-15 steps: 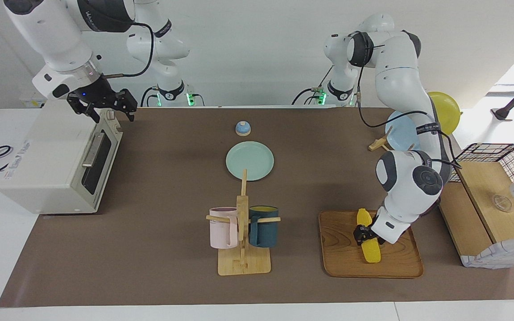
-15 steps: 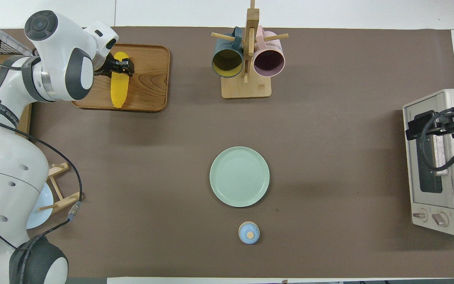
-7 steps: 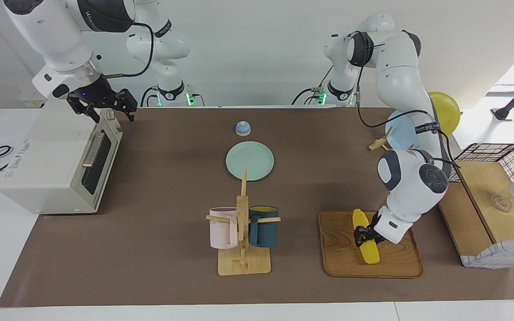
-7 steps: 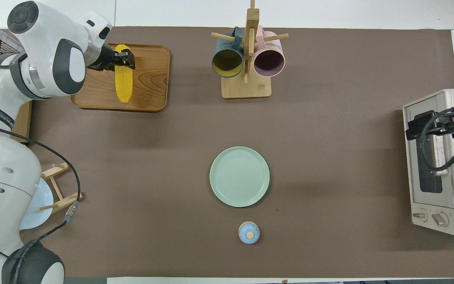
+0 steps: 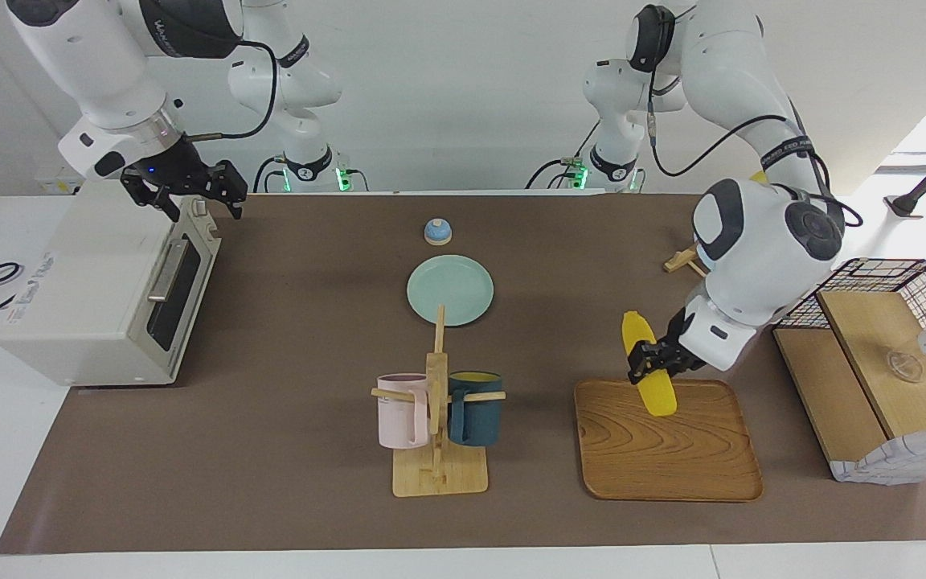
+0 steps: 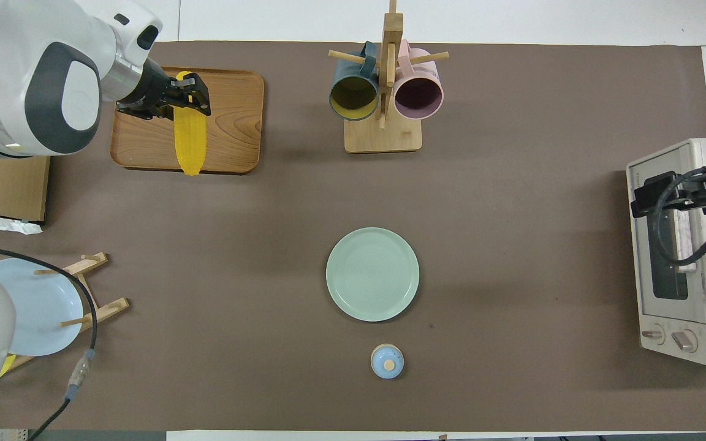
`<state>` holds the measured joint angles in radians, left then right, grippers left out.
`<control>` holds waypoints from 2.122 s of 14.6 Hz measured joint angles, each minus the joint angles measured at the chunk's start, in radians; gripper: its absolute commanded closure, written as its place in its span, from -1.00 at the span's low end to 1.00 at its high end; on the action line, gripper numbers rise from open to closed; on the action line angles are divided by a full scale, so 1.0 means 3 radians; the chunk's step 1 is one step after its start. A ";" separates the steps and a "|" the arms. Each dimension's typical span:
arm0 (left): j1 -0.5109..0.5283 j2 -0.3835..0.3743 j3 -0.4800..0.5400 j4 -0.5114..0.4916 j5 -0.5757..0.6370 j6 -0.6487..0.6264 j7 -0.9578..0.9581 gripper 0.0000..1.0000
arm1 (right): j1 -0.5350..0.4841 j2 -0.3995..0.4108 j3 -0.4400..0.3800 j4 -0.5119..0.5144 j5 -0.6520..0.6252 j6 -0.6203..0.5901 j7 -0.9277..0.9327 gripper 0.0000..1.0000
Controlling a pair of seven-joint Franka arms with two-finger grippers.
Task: Put corn in oven
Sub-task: 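Carry the corn with the left gripper over the green plate, then lower the corn onto the green plate and open the left gripper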
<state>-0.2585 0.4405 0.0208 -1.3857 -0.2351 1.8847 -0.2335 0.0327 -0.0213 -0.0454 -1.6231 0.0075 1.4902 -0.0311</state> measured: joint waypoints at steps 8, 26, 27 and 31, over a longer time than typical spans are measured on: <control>-0.0895 -0.0750 -0.0007 -0.1166 -0.0003 0.0354 -0.0829 1.00 | -0.0006 0.0000 -0.0002 -0.0003 0.0000 0.0000 0.0000 -0.88; -0.1917 -0.0396 0.0010 -0.2074 -0.0004 0.2208 -0.1255 1.00 | -0.0063 -0.0038 -0.0010 -0.0099 -0.0004 0.0008 -0.0166 1.00; -0.1917 -0.0397 0.0012 -0.2071 -0.0004 0.2210 -0.1255 1.00 | -0.0063 -0.0038 -0.0010 -0.0099 -0.0004 0.0009 -0.0166 1.00; -0.1917 -0.0397 0.0017 -0.2071 -0.0004 0.2209 -0.1255 1.00 | -0.0062 -0.0045 -0.0010 -0.0138 -0.0004 0.0023 -0.0166 1.00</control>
<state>-0.8337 0.3215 0.0260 -2.0071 -0.2362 2.5474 -0.6100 0.0141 -0.0346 -0.0485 -1.6644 0.0064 1.4970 -0.0810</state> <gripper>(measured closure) 0.441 0.991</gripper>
